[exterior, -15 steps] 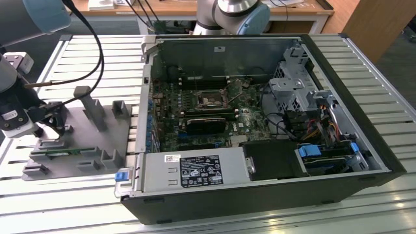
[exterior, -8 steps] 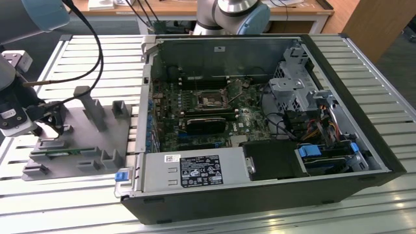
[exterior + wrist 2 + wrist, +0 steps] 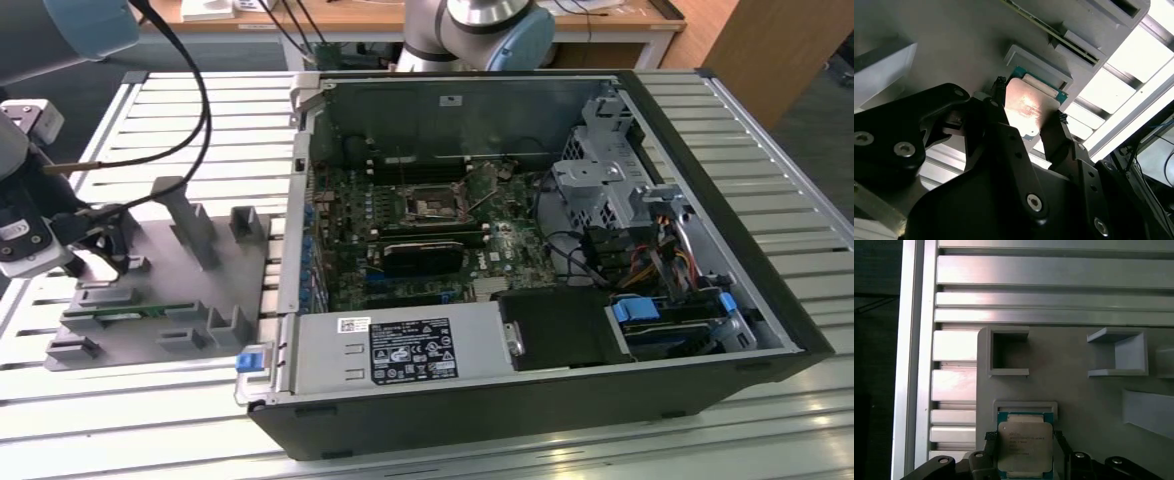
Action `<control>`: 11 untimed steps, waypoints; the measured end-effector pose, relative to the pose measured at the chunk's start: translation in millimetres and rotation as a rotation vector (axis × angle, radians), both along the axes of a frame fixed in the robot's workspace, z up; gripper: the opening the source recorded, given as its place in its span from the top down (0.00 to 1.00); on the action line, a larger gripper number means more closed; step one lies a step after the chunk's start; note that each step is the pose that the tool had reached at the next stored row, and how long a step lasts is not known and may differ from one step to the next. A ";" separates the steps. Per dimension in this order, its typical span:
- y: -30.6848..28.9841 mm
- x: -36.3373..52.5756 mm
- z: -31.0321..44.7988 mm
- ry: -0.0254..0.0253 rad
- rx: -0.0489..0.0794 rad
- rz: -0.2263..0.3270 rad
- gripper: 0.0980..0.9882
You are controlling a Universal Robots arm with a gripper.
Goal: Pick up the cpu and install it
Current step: 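Pick up the cpu and move it towards the insertion slot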
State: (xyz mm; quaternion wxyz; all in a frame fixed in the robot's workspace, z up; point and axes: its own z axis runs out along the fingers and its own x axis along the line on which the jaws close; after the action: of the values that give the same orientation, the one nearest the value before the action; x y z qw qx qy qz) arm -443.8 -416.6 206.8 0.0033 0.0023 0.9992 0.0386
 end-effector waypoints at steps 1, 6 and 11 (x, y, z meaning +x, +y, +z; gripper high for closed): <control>0.0 0.0 0.7 -0.0002 0.000 0.000 0.52; 0.0 0.0 4.1 -0.0002 0.000 0.000 0.52; 0.0 0.0 8.2 -0.0002 0.000 0.000 0.52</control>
State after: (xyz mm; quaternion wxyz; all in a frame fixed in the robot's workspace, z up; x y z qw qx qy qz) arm -443.8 -416.6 215.1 0.0033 0.0023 0.9992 0.0387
